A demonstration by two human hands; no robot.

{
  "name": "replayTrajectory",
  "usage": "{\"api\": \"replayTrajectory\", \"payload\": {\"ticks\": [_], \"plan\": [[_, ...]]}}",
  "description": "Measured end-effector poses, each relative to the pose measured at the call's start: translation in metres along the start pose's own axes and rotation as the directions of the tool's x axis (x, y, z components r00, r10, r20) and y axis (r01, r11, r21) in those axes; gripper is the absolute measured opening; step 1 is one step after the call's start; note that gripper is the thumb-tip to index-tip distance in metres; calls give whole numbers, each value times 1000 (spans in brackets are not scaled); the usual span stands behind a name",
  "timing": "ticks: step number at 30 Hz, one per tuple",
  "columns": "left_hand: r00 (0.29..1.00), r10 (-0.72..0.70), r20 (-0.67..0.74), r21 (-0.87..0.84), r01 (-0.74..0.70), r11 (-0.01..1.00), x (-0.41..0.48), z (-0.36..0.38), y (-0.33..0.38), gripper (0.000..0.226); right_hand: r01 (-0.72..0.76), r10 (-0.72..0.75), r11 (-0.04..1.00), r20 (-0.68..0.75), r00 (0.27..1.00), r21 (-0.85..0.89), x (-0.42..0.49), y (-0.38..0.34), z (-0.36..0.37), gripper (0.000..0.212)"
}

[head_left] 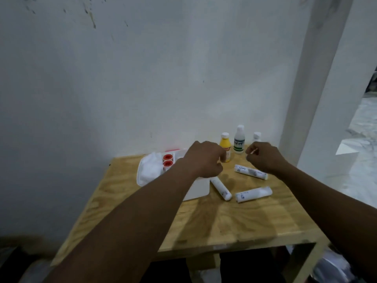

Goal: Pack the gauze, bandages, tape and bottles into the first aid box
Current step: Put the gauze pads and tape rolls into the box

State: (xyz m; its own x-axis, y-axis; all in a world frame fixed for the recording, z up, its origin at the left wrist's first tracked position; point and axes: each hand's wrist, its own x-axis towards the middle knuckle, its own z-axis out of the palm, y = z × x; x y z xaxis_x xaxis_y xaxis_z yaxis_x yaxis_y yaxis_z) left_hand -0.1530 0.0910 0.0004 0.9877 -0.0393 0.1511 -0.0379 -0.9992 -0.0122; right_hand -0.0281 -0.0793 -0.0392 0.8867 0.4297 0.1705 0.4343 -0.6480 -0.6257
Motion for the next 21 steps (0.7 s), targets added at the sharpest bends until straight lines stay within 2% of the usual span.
{"api": "replayTrajectory", "payload": {"ticks": [5, 8, 11, 15, 20, 21], "plan": [[971, 61, 230, 276, -125, 953, 12, 14, 30, 34, -5, 26, 975, 88, 996, -223, 3, 30, 13, 33], [945, 39, 323, 366, -163, 916, 15, 21, 40, 39, -1, 55, 945, 154, 987, -327, 5, 40, 18, 41], [913, 4, 409, 423, -193, 885, 15, 27, 46, 39, -11, 88, 933, 200, 976, -360, 4, 47, 22, 41], [912, 29, 409, 443, -226, 868, 15, 39, 51, 12, 8, 63, 919, 168, 984, -394, 2, 53, 26, 27], [926, 72, 371, 429, -239, 871, 20, 43, 54, 3, 10, 55, 927, 162, 985, -375, 5, 52, 24, 23], [937, 89, 339, 413, -233, 880, 22, 43, 52, 8, 10, 46, 938, 154, 987, -345, 6, 51, 22, 24]]}}
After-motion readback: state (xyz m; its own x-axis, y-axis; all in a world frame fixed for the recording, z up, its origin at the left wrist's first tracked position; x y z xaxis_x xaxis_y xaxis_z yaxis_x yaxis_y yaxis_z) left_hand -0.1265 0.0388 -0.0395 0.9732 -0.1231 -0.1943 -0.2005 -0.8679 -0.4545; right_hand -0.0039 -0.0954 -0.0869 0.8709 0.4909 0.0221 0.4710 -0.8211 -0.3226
